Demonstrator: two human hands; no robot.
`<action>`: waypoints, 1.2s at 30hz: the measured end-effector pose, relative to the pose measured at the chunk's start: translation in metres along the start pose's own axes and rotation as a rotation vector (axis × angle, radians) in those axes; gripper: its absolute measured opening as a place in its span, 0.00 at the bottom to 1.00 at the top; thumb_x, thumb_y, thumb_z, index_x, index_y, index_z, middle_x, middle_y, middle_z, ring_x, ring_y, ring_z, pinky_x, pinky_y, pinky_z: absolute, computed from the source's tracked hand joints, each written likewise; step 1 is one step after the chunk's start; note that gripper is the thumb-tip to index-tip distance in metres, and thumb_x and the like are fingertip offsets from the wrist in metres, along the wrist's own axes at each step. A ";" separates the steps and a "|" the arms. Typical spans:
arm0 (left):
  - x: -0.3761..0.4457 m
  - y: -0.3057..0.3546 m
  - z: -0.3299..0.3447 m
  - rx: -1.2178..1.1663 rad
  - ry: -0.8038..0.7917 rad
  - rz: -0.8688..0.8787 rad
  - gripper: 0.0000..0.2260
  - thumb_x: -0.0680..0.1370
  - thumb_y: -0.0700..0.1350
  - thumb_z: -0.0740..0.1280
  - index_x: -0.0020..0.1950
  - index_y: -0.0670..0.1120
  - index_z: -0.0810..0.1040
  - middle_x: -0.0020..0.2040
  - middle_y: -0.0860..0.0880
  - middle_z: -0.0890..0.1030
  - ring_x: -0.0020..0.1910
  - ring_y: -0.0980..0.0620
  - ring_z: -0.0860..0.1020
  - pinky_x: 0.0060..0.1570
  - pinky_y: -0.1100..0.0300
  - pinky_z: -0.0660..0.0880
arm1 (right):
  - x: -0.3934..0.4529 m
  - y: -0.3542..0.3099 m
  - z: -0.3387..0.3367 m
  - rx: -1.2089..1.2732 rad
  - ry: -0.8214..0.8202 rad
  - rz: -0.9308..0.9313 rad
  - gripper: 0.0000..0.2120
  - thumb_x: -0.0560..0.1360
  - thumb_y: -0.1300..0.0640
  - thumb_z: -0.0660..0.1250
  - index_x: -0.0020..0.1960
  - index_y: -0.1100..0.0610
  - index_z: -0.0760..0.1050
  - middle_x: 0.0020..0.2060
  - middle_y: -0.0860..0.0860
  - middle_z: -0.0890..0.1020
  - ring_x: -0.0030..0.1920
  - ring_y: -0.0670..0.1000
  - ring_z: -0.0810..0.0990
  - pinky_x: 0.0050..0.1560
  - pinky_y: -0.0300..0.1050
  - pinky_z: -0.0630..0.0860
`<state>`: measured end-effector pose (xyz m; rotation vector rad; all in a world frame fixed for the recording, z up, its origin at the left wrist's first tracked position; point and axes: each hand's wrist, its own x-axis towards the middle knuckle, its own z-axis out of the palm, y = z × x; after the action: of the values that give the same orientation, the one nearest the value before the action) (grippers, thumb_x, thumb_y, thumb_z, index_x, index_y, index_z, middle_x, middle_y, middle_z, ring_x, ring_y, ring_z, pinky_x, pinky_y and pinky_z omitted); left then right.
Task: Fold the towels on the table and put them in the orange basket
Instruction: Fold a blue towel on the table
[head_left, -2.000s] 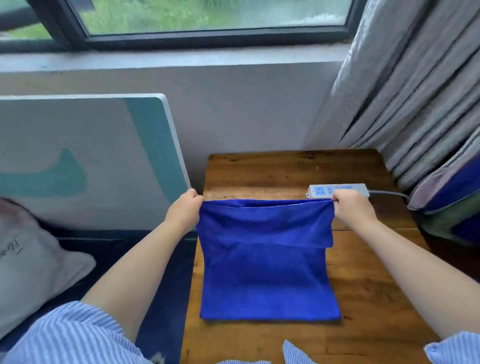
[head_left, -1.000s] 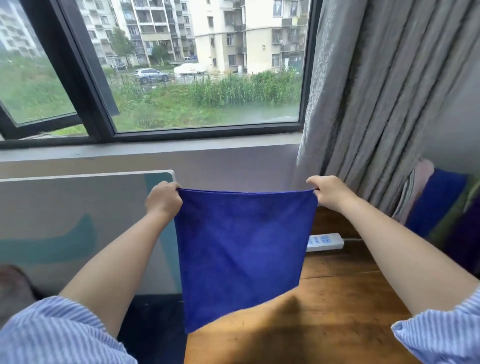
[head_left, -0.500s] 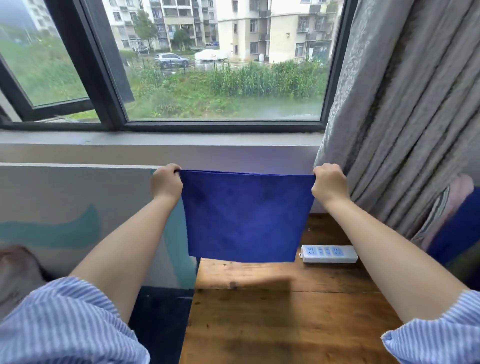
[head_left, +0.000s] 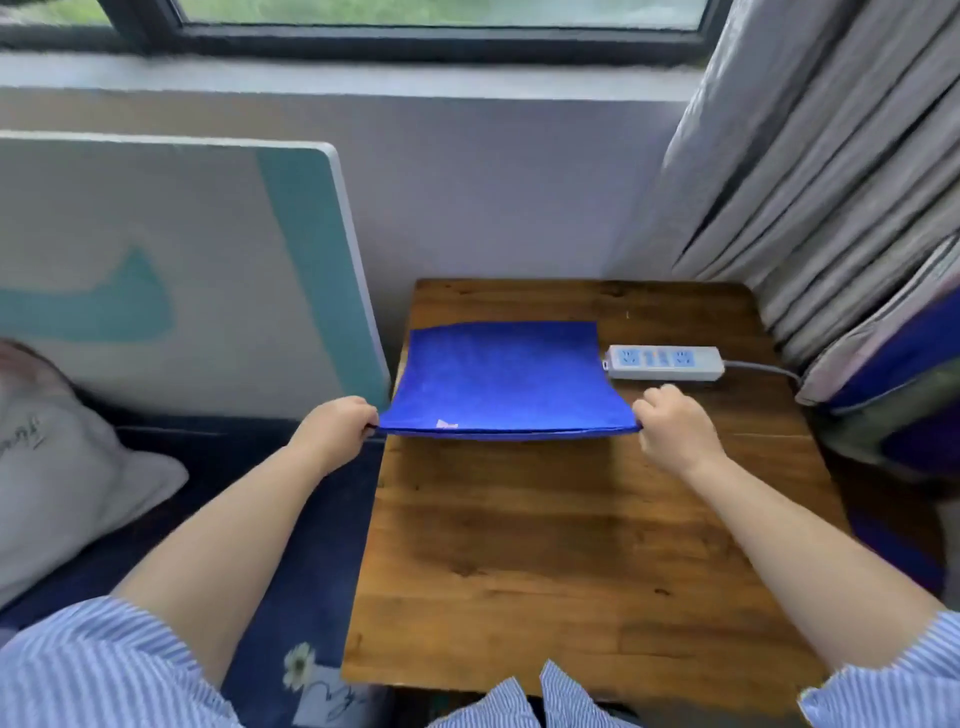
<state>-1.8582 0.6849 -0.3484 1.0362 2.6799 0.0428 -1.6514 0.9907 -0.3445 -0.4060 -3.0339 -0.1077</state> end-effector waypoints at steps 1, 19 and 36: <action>-0.007 0.003 0.013 0.077 -0.084 0.021 0.10 0.77 0.38 0.59 0.53 0.42 0.79 0.54 0.45 0.78 0.54 0.46 0.76 0.50 0.57 0.70 | -0.012 -0.006 0.013 -0.059 -0.078 -0.037 0.14 0.45 0.72 0.75 0.25 0.64 0.72 0.24 0.59 0.75 0.26 0.60 0.76 0.21 0.43 0.70; -0.089 0.015 0.147 0.493 -0.498 0.168 0.12 0.76 0.35 0.59 0.58 0.44 0.70 0.57 0.47 0.73 0.55 0.49 0.72 0.41 0.60 0.67 | -0.142 -0.072 0.089 -0.100 -0.421 -0.069 0.23 0.29 0.67 0.77 0.19 0.58 0.69 0.16 0.53 0.72 0.18 0.53 0.72 0.15 0.39 0.65; -0.032 0.031 0.135 0.296 -0.325 0.199 0.05 0.76 0.37 0.58 0.49 0.45 0.67 0.45 0.48 0.71 0.45 0.49 0.69 0.26 0.61 0.56 | -0.094 -0.080 0.112 0.002 -0.551 0.146 0.09 0.74 0.62 0.57 0.50 0.62 0.73 0.54 0.57 0.74 0.57 0.56 0.70 0.50 0.46 0.66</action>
<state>-1.7799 0.6775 -0.4673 1.2689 2.3263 -0.4561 -1.5895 0.8984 -0.4686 -0.7697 -3.5197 0.0230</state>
